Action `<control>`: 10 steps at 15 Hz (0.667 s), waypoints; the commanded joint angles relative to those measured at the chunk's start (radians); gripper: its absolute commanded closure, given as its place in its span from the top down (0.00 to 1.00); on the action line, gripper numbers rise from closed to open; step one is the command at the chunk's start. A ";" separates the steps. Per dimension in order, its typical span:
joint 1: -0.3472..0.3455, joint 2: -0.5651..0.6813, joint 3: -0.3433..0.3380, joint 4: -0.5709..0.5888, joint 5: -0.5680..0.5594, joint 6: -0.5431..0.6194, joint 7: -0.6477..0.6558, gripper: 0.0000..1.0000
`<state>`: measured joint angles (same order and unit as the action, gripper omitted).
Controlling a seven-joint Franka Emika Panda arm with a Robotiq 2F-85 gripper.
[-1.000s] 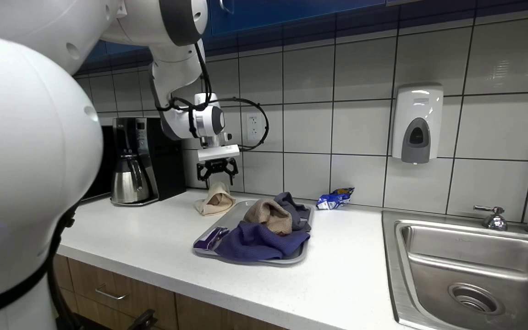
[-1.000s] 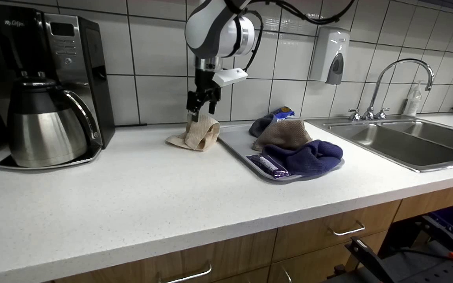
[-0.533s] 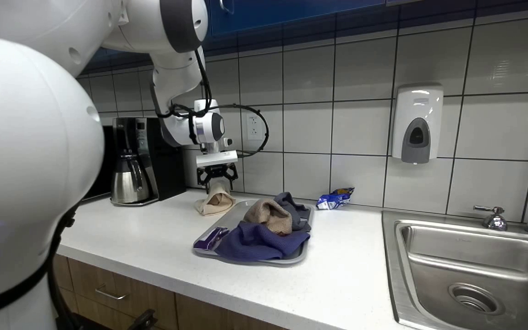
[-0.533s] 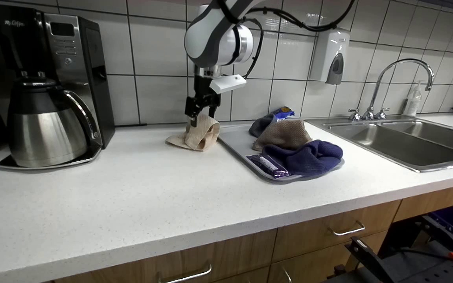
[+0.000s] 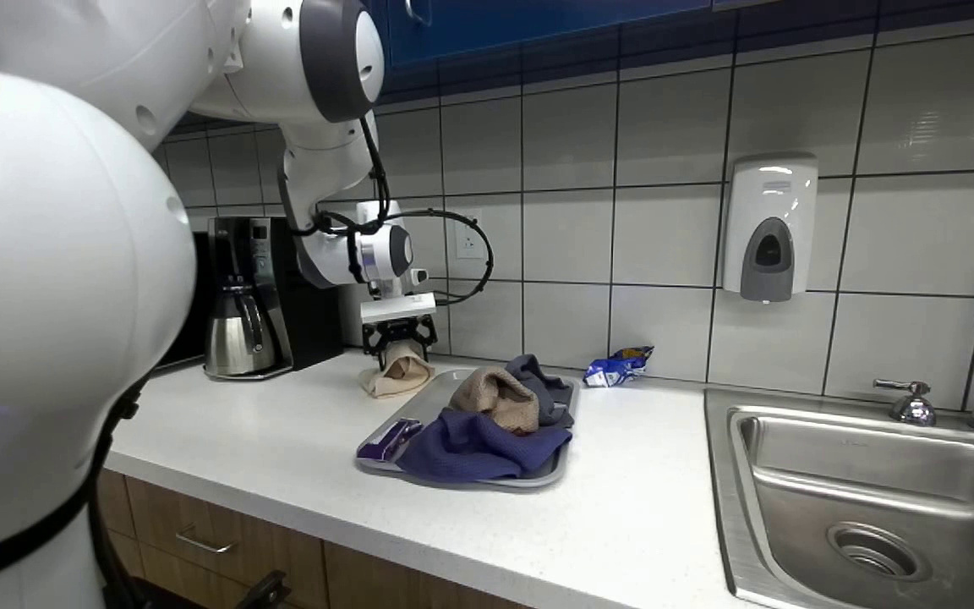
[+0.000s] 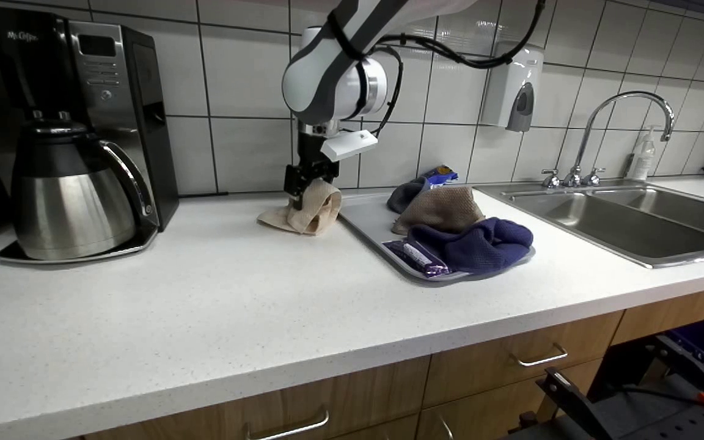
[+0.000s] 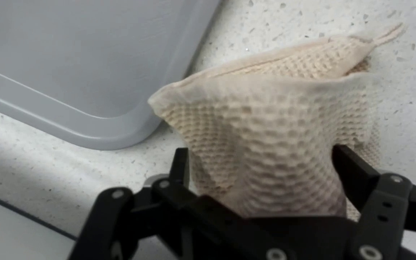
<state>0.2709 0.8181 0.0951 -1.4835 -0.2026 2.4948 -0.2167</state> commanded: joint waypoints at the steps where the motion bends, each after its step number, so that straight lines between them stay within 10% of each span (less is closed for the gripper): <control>1: 0.018 0.047 -0.013 0.059 -0.024 0.007 0.035 1.00; 6: 0.023 0.081 -0.016 0.098 -0.023 0.004 0.035 1.00; 7: 0.023 0.083 -0.017 0.100 -0.024 0.008 0.034 0.75; 10: 0.024 0.085 -0.019 0.106 -0.026 0.012 0.032 0.56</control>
<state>0.2815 0.8847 0.0902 -1.4161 -0.2026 2.5045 -0.2142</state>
